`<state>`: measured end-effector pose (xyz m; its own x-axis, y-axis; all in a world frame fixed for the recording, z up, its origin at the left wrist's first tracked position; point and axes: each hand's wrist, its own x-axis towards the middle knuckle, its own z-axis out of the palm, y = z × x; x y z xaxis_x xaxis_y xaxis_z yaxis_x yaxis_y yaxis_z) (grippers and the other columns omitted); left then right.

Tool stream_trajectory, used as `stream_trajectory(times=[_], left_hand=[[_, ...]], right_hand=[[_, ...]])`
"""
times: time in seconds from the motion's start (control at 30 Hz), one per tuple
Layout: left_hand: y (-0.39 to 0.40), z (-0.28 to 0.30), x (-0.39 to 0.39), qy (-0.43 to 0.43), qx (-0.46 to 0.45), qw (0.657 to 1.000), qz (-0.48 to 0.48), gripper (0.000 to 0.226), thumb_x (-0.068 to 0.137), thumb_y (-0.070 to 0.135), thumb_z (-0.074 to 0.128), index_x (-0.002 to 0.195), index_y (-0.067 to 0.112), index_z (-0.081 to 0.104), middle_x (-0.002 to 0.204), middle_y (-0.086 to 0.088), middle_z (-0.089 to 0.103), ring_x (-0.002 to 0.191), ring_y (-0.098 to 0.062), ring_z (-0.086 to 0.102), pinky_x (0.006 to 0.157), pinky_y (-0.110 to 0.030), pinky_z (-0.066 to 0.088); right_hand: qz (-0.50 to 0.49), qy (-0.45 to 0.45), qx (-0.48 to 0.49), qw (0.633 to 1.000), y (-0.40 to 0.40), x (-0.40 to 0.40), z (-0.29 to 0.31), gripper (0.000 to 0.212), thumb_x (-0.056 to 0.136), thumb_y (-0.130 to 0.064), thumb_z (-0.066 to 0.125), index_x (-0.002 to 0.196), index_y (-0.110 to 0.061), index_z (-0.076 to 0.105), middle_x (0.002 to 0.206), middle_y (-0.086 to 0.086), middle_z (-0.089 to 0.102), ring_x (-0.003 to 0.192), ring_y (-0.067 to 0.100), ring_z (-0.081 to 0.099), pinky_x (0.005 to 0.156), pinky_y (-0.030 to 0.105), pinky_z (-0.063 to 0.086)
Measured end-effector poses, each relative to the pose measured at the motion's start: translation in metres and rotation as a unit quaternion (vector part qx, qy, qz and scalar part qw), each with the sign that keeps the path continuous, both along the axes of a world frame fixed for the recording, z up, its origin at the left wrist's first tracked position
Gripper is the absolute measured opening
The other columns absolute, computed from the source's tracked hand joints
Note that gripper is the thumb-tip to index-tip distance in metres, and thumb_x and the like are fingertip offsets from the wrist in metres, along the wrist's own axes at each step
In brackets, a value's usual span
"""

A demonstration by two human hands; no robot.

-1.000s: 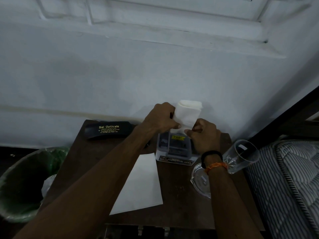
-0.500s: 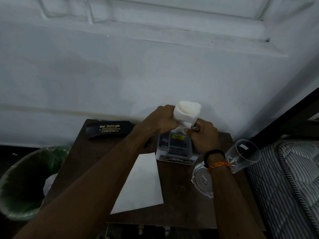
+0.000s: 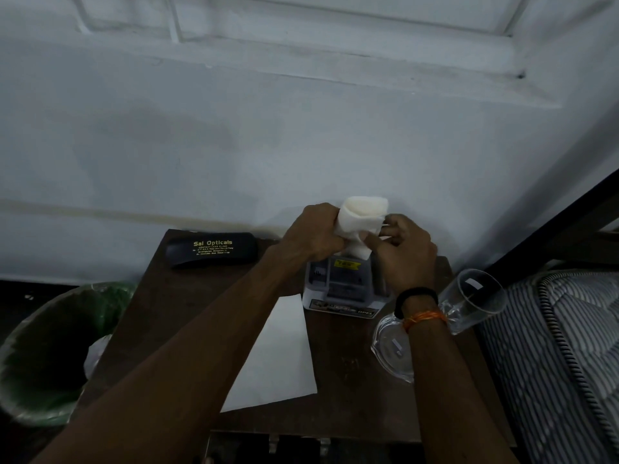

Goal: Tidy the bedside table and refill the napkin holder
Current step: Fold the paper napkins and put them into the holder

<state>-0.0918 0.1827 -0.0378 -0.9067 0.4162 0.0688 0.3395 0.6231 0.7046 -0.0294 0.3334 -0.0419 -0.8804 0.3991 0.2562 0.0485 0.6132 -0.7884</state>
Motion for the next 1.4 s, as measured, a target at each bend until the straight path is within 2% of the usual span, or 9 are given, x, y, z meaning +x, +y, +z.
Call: stream_trajectory(times=[0.13,0.23,0.37,0.47,0.6,0.8,1.23,1.33,1.4], left_hand=[[-0.008,0.002,-0.003,0.016,0.026,0.999,0.015,0.046,0.069,0.024,0.083,0.111,0.012,0.067,0.102,0.0,0.069,0.089,-0.018,0.064,0.075,-0.033,0.054],[-0.013,0.007,-0.003,0.033,0.041,0.998,0.023,0.036,0.068,0.024,0.085,0.098,0.011,0.069,0.093,-0.002,0.071,0.083,-0.018,0.066,0.074,-0.034,0.056],[-0.01,0.003,0.002,0.045,0.031,0.998,0.017,0.03,0.071,0.017,0.083,0.096,0.005,0.072,0.094,-0.009,0.074,0.086,-0.023,0.068,0.08,-0.041,0.057],[-0.007,-0.003,0.006,0.03,0.025,0.999,0.015,0.037,0.074,0.016,0.081,0.109,0.007,0.071,0.109,-0.012,0.073,0.1,-0.025,0.068,0.088,-0.033,0.055],[-0.011,-0.004,0.005,0.022,0.039,0.999,0.024,0.04,0.075,0.02,0.081,0.111,0.008,0.068,0.112,-0.01,0.072,0.103,-0.023,0.066,0.088,-0.031,0.053],[-0.007,0.001,0.003,0.061,0.013,0.998,0.024,0.025,0.074,0.022,0.08,0.084,0.002,0.069,0.085,-0.011,0.072,0.082,-0.025,0.066,0.078,-0.042,0.055],[-0.006,0.001,0.007,0.039,-0.001,0.999,0.033,0.026,0.075,0.024,0.079,0.08,0.002,0.066,0.083,-0.012,0.072,0.081,-0.027,0.066,0.078,-0.041,0.055],[-0.006,-0.002,0.011,0.038,-0.006,0.999,0.033,0.021,0.078,0.025,0.077,0.073,0.011,0.062,0.09,-0.011,0.073,0.088,-0.025,0.066,0.081,-0.039,0.055],[-0.006,-0.004,0.013,0.039,-0.004,0.998,0.038,0.019,0.079,0.026,0.077,0.084,0.009,0.069,0.099,-0.011,0.074,0.094,-0.025,0.066,0.085,-0.038,0.054]], right_hand=[[-0.006,0.023,-0.002,1.0,0.004,0.001,-0.002,0.014,0.078,-0.023,0.078,0.087,-0.015,0.071,0.079,-0.003,0.069,0.075,0.012,0.065,0.07,0.025,0.053],[-0.005,0.029,0.0,1.0,0.006,0.001,-0.005,0.012,0.078,-0.021,0.078,0.083,-0.013,0.071,0.077,-0.002,0.069,0.074,0.012,0.065,0.068,0.022,0.052],[0.005,0.001,0.022,1.0,0.007,0.0,-0.012,0.014,0.077,-0.02,0.078,0.076,-0.009,0.069,0.072,0.0,0.069,0.071,0.016,0.065,0.067,0.031,0.055],[0.012,-0.019,0.007,1.0,0.007,0.002,-0.017,0.014,0.077,-0.02,0.079,0.082,-0.01,0.071,0.077,0.002,0.071,0.075,0.017,0.067,0.073,0.037,0.057],[0.009,-0.016,-0.029,0.999,0.009,0.002,-0.011,0.021,0.075,-0.018,0.081,0.093,-0.015,0.072,0.085,-0.002,0.073,0.08,0.011,0.067,0.075,0.031,0.058],[0.013,-0.043,0.031,0.999,0.011,0.004,-0.015,0.018,0.072,-0.016,0.081,0.069,-0.012,0.064,0.07,0.001,0.067,0.07,0.017,0.063,0.07,0.033,0.056],[0.02,-0.048,0.086,0.995,0.003,0.003,-0.012,0.02,0.074,-0.019,0.08,0.085,-0.006,0.069,0.082,0.011,0.072,0.078,0.025,0.066,0.071,0.036,0.056],[0.015,-0.05,0.116,0.992,0.001,0.004,-0.013,0.016,0.078,-0.021,0.077,0.08,-0.008,0.068,0.077,0.007,0.069,0.071,0.018,0.057,0.064,0.024,0.043],[0.005,-0.05,0.147,0.988,0.0,0.005,-0.013,0.019,0.08,-0.024,0.075,0.076,-0.009,0.064,0.072,0.003,0.063,0.068,0.016,0.051,0.056,0.02,0.031]])
